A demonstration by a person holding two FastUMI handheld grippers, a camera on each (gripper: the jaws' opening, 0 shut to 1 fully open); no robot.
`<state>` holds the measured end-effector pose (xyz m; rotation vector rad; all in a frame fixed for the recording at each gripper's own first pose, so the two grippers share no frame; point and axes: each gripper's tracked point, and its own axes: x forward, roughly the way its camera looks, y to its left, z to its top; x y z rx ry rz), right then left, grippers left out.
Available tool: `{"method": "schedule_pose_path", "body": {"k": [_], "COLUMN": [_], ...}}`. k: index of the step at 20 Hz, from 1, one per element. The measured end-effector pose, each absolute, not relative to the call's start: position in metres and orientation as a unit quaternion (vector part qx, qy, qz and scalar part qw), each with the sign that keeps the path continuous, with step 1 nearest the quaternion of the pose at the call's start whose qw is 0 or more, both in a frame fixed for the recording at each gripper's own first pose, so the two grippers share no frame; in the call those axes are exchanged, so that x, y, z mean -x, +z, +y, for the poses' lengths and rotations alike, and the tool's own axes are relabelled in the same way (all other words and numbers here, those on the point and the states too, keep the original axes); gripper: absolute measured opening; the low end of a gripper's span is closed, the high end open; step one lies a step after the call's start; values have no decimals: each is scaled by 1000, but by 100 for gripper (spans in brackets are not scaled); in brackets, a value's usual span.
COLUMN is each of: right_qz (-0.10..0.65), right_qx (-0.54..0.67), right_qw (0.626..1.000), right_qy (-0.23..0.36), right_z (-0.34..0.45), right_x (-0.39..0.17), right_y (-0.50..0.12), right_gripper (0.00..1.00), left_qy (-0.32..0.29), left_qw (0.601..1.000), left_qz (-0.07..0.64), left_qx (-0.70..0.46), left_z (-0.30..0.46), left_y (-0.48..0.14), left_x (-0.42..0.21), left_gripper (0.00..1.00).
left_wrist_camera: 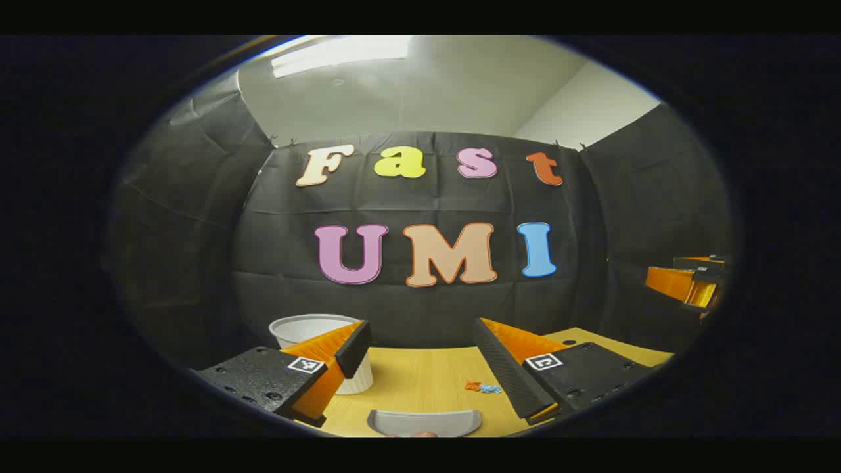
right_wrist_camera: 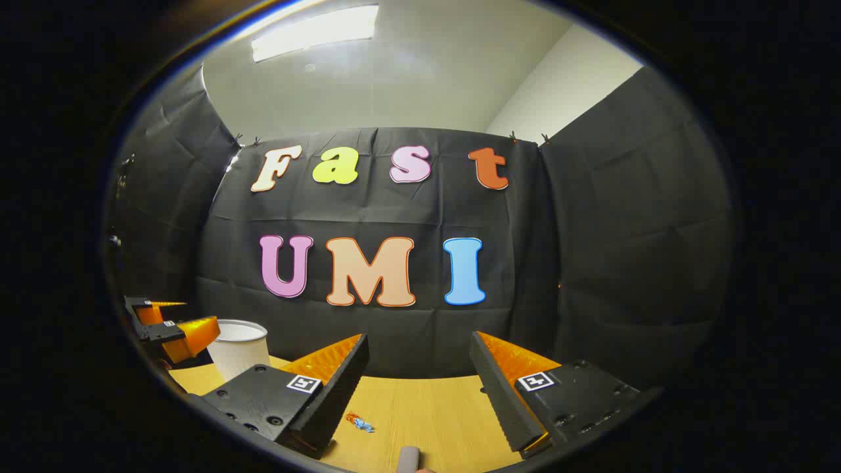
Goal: Pick up the small broom and dustpan from the desktop, sweep the trash into the dustpan with the broom, and then empty the trash into the garbage bin.
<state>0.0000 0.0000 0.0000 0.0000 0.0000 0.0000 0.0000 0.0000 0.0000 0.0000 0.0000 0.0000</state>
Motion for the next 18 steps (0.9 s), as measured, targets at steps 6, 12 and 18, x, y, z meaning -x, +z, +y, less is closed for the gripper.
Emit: {"method": "schedule_pose_path", "body": {"k": [6,12,18], "right_qz": [1,-1,7], "right_qx": [14,9,4], "right_qw": [1000,1000,1000], "right_qy": [0,3,7], "right_z": [-3,3,8], "right_x": [-1,-1,-3], "right_y": [-1,-1,-4], "right_gripper": [92,92,92], "left_qy": [8,15,15], "left_qw": [1000,1000,1000], "left_qz": [1,-11,-14], "left_qx": [10,-2,-6], "left_z": [2,7,10], "left_y": [-2,8,9], "left_x": [1,2,4], "left_gripper": [95,95,95]}}
